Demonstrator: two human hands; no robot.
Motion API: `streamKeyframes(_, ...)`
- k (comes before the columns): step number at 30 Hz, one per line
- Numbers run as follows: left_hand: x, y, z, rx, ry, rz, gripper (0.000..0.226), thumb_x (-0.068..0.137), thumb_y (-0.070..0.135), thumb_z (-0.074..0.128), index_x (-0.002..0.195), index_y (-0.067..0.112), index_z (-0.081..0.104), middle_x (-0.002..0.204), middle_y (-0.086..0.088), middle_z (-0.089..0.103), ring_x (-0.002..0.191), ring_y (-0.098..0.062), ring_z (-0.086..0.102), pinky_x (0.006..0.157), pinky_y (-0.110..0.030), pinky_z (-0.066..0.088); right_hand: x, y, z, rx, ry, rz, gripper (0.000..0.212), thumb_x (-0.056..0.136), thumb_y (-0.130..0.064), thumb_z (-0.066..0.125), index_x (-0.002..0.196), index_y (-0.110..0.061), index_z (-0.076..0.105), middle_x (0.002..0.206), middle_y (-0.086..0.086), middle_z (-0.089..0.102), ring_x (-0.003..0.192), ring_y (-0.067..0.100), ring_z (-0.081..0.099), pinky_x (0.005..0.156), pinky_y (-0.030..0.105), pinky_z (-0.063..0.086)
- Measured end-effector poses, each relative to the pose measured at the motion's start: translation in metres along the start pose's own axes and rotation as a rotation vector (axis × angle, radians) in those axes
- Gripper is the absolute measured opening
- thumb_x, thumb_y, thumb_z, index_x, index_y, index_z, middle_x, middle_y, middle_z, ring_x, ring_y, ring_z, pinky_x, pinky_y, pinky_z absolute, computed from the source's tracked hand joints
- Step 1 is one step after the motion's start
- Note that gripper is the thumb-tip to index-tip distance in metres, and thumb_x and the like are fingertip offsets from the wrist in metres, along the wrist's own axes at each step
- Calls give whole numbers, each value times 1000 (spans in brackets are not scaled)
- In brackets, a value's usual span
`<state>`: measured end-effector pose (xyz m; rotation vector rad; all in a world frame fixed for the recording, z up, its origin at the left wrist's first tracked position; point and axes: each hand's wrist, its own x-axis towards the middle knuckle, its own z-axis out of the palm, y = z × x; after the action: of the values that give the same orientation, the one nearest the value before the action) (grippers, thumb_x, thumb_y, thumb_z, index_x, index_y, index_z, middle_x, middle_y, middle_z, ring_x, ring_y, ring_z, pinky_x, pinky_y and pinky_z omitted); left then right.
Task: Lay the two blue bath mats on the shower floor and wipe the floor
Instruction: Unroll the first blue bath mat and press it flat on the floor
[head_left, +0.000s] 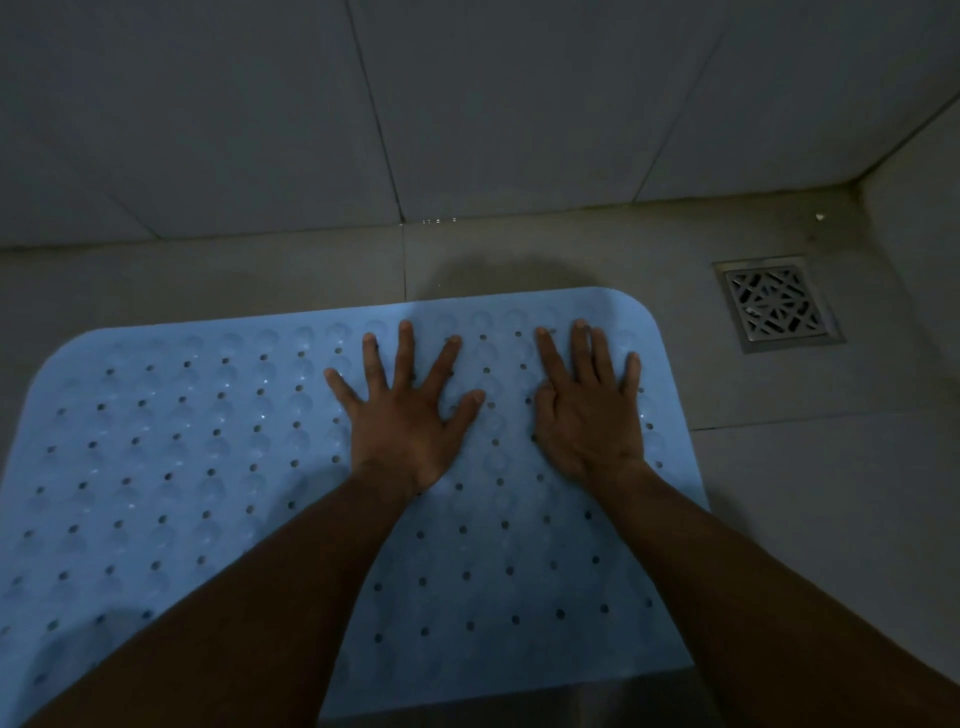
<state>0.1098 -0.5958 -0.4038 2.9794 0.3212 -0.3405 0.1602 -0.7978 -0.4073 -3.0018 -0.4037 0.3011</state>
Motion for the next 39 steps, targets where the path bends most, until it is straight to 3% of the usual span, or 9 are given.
streamKeyframes(9,-2,-3,-1,-26,-24,0,68,87,80,2,148,55,-16,162,5,-25,148,-34,-24,109,-72,-14,-4,-1,-1,-3,-1,-14,65,97,-43,13,158,-30,-3,166,10,-5,152,28,-5,118,59,-7)
streamKeyframes(13,1,-6,-15,-116,-121,0,67,91,75,9,151,52,-11,163,5,-22,149,-30,-23,111,-68,-16,2,-3,-15,10,-130,24,63,103,-42,21,157,-29,-9,165,9,-12,151,29,-11,119,58,-6)
streamKeyframes(16,-17,-26,-19,-198,-60,66,69,96,69,17,154,43,-8,165,-1,-17,150,-31,-18,117,-60,-11,-6,-14,-23,18,-200,118,65,104,-48,17,156,-26,-14,163,10,-20,150,29,-18,118,57,-11)
streamKeyframes(21,-87,-99,-12,-173,82,71,68,98,63,20,156,39,-7,166,-6,-11,151,-31,-15,118,-60,-7,-62,-75,-17,13,-78,22,65,103,-54,15,158,-26,-7,165,10,-14,151,28,-15,117,58,-11)
streamKeyframes(24,-123,-150,-10,-149,82,-3,67,99,63,17,156,38,-7,166,-7,-11,151,-31,-16,117,-62,-7,-90,-129,-6,23,-46,-32,66,101,-55,18,158,-27,0,166,9,-7,152,28,-10,118,60,-7)
streamKeyframes(32,-178,-257,-3,-140,57,-142,68,95,69,8,155,42,-9,165,-4,-16,149,-28,-23,116,-61,-14,-138,-261,32,56,-139,-195,69,101,-60,15,156,-29,-10,164,7,-17,150,26,-19,115,61,-14)
streamKeyframes(36,-187,-282,12,-133,63,-144,70,92,73,4,154,44,-8,165,-4,-14,150,-28,-20,118,-57,-13,-144,-281,49,32,-123,-178,69,99,-61,10,156,-30,-14,164,6,-20,151,25,-17,115,62,-14)
streamKeyframes(39,-188,-283,22,-115,156,-130,70,94,73,14,155,45,-3,166,-4,-7,152,-26,-12,121,-52,-9,-146,-280,57,6,-45,-166,68,99,-62,10,156,-33,-12,165,5,-15,151,24,-13,117,61,-10)
